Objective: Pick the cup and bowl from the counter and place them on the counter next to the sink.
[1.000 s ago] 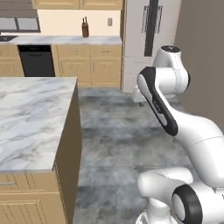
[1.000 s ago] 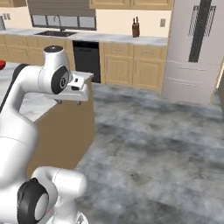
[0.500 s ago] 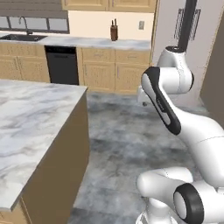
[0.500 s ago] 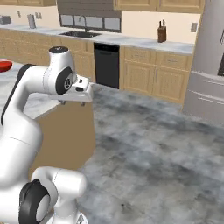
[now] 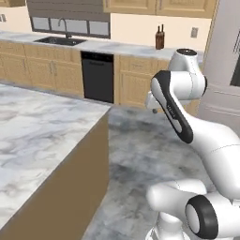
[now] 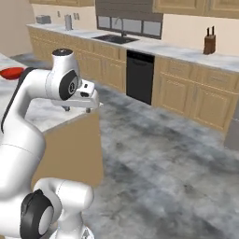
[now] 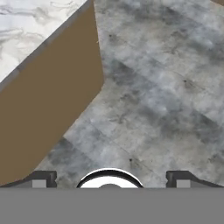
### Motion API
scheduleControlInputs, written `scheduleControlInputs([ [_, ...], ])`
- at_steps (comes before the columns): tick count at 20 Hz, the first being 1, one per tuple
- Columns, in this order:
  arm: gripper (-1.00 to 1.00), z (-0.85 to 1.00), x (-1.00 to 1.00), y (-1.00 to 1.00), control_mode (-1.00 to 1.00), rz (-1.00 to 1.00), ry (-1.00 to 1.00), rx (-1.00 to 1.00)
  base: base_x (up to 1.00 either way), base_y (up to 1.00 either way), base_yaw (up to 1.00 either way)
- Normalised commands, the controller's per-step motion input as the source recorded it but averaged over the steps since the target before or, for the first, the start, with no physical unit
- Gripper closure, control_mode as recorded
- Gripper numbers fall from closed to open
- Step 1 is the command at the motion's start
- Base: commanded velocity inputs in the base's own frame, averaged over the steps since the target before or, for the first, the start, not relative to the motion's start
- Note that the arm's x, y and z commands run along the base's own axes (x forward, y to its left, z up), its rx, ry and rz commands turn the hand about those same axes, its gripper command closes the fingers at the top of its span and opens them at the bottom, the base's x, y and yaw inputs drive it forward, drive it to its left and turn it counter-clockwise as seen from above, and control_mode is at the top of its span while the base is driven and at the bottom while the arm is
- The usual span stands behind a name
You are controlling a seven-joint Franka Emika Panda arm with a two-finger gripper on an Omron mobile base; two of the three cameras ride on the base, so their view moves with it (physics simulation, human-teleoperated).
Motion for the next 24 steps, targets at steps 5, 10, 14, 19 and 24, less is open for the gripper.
scheduleControlInputs([
  [5, -1.0, 0.0, 0.0, 0.0, 1.0, 0.0, 0.0, 0.0, 1.0, -0.72, 0.43],
  [10, -1.0, 0.0, 0.0, 0.0, 1.0, 0.0, 0.0, 0.0, 1.0, -0.81, 0.49],
  [14, -1.0, 0.0, 0.0, 0.0, 1.0, 0.0, 0.0, 0.0, 1.0, -0.83, 0.52],
  [19, -1.0, 0.0, 0.0, 0.0, 1.0, 0.0, 0.0, 0.0, 1.0, -0.72, 0.64],
  [24, -1.0, 0.0, 0.0, 0.0, 1.0, 0.0, 0.0, 0.0, 0.75, -0.9, 0.63],
])
